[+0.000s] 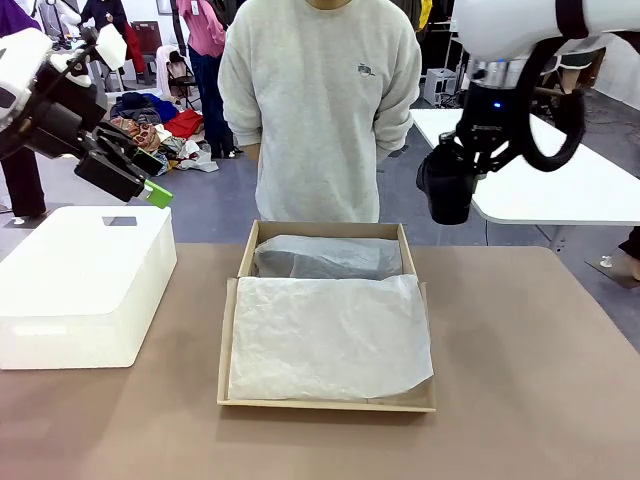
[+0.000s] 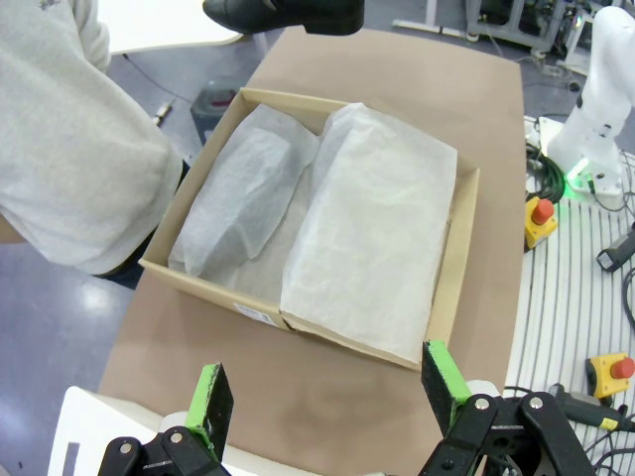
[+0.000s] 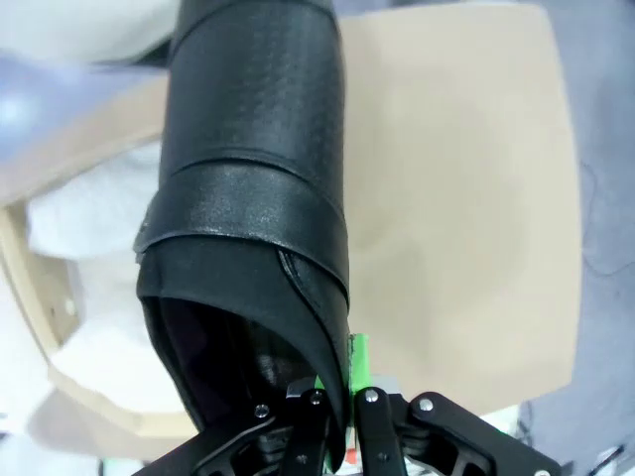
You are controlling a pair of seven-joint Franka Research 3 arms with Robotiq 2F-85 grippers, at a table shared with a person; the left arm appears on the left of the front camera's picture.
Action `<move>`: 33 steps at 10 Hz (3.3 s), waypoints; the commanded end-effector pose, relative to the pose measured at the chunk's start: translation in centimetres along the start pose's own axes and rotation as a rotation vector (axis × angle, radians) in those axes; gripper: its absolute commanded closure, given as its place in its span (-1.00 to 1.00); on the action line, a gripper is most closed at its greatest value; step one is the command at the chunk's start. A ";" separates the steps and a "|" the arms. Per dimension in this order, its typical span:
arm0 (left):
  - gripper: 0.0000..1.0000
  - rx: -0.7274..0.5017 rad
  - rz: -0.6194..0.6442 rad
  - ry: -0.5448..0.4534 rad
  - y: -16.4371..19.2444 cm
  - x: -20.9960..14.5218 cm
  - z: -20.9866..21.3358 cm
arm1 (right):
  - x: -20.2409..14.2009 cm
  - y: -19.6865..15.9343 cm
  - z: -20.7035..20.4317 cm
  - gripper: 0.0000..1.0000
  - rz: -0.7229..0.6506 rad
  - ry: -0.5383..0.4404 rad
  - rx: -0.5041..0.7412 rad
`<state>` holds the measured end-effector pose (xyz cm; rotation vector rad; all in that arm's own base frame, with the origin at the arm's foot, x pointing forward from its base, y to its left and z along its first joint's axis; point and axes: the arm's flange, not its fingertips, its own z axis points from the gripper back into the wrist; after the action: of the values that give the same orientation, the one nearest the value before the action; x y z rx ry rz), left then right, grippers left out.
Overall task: Pack the shoes into the box.
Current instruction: Place the other shoe of the Shoes into the Shoes Box.
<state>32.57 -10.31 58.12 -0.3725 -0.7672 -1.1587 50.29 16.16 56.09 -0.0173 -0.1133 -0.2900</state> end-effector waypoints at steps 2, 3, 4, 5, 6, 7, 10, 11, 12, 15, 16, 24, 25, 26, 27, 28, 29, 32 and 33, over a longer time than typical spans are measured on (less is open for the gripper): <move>-1.00 -0.013 -0.014 -0.013 0.1 0.0 0.1 | -3.1 5.0 1.8 1.00 -0.230 -0.038 -0.073; -1.00 -0.013 -0.014 -0.013 0.1 0.0 0.1 | -3.5 6.7 2.0 1.00 -0.334 -0.003 -0.030; -1.00 -0.013 -0.014 -0.013 0.1 0.0 0.1 | -3.9 8.1 1.9 1.00 -0.425 0.006 0.014; -1.00 -0.013 -0.014 -0.013 0.1 0.0 0.1 | -4.2 9.4 1.7 1.00 -0.503 0.014 0.053; -1.00 -0.013 -0.014 -0.013 0.1 0.0 0.1 | -4.3 10.5 1.5 1.00 -0.577 0.001 0.070; -1.00 -0.013 -0.014 -0.013 0.1 0.0 0.1 | -4.4 11.5 1.1 1.00 -0.621 0.013 0.078; -1.00 -0.013 -0.014 -0.013 0.1 0.0 0.1 | -4.3 10.9 0.4 1.00 -0.554 -0.037 0.053; -1.00 -0.013 -0.014 -0.013 0.1 0.0 0.1 | -4.6 11.4 0.0 1.00 -0.608 0.035 0.050; -1.00 -0.013 -0.014 -0.013 0.1 0.0 0.1 | -4.6 11.4 0.0 1.00 -0.608 0.035 0.050; -1.00 -0.013 -0.014 -0.013 0.1 0.0 0.1 | -4.6 11.4 0.0 1.00 -0.608 0.035 0.050; -1.00 -0.013 -0.014 -0.013 0.1 0.0 0.1 | -4.5 11.4 -0.5 1.00 -0.602 0.030 0.039; -1.00 -0.013 -0.014 -0.013 0.1 0.0 0.1 | -11.0 20.5 1.1 1.00 -1.252 -0.027 0.130; -1.00 -0.013 -0.014 -0.013 0.1 0.0 0.1 | -11.7 21.7 0.6 1.00 -1.293 -0.019 0.143; -1.00 -0.013 -0.014 -0.013 0.1 0.0 0.1 | -12.3 22.8 -0.1 1.00 -1.282 -0.010 0.158; -1.00 -0.013 -0.014 -0.013 0.1 0.0 0.1 | -12.7 23.6 -1.0 1.00 -1.288 -0.021 0.150; -1.00 -0.013 -0.014 -0.013 0.1 0.0 0.1 | -13.1 24.4 -1.6 1.00 -1.330 -0.033 0.145; -1.00 -0.013 -0.014 -0.013 0.1 0.0 0.1 | -13.6 25.3 -1.9 1.00 -1.374 -0.039 0.134; -1.00 -0.013 -0.014 -0.013 0.1 0.0 0.1 | -13.3 24.9 -1.9 1.00 -1.382 -0.050 0.067; -1.00 -0.013 -0.014 -0.013 0.1 0.0 0.1 | -14.1 24.9 -3.3 1.00 -1.352 -0.006 0.101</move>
<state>32.57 -10.29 58.16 -0.3720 -0.7665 -1.1589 44.58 43.64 51.26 0.1436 -0.1345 -1.6455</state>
